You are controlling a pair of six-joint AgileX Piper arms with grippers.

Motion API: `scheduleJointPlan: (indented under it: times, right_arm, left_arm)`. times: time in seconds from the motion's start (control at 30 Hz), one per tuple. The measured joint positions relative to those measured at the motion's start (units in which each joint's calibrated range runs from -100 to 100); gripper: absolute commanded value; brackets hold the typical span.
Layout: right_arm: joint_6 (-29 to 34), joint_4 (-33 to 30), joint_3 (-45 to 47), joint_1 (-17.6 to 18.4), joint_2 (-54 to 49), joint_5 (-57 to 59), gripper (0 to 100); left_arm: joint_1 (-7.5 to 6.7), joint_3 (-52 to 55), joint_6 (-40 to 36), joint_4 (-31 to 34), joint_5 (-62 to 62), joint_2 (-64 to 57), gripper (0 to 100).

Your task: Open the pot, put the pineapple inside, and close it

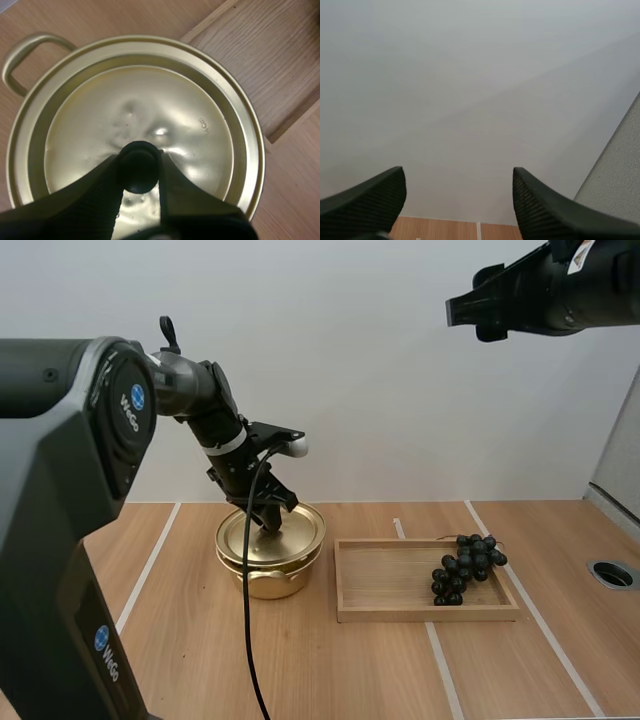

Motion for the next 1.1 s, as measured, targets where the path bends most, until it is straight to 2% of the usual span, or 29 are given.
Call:
scheduleJointPlan:
  times: [0.63,0.7,0.8,0.87,0.9,0.93,1.1]
  right_arm:
    - [0.00,-0.78,0.00,0.00,0.00,0.38,100]
    - [0.00,-0.78,0.00,0.00,0.00,0.38,100]
    - [0.00,-0.78,0.00,0.00,0.00,0.38,100]
    - [0.00,-0.78,0.00,0.00,0.00,0.38,100]
    - [0.00,-0.78,0.00,0.00,0.00,0.38,100]
    - [0.00,-0.78,0.00,0.00,0.00,0.53,100]
    - [0.00,-1.01,0.00,0.00,0.00,0.87,100]
  left_arm:
    - [0.00,0.00,0.10,1.67,-2.14,2.68,0]
    - [0.00,0.00,0.10,1.65,-2.14,2.68,9]
    - [0.00,0.00,0.10,1.65,-2.14,2.68,36]
    - [0.00,0.00,0.10,1.69,-2.14,2.68,67]
    - [0.00,0.00,0.01,2.14,-2.14,2.68,87]
    - [0.00,0.00,0.01,2.61,-2.14,2.55,100]
    - [0.00,-1.80,-0.10,3.67,-2.73,0.17,100]
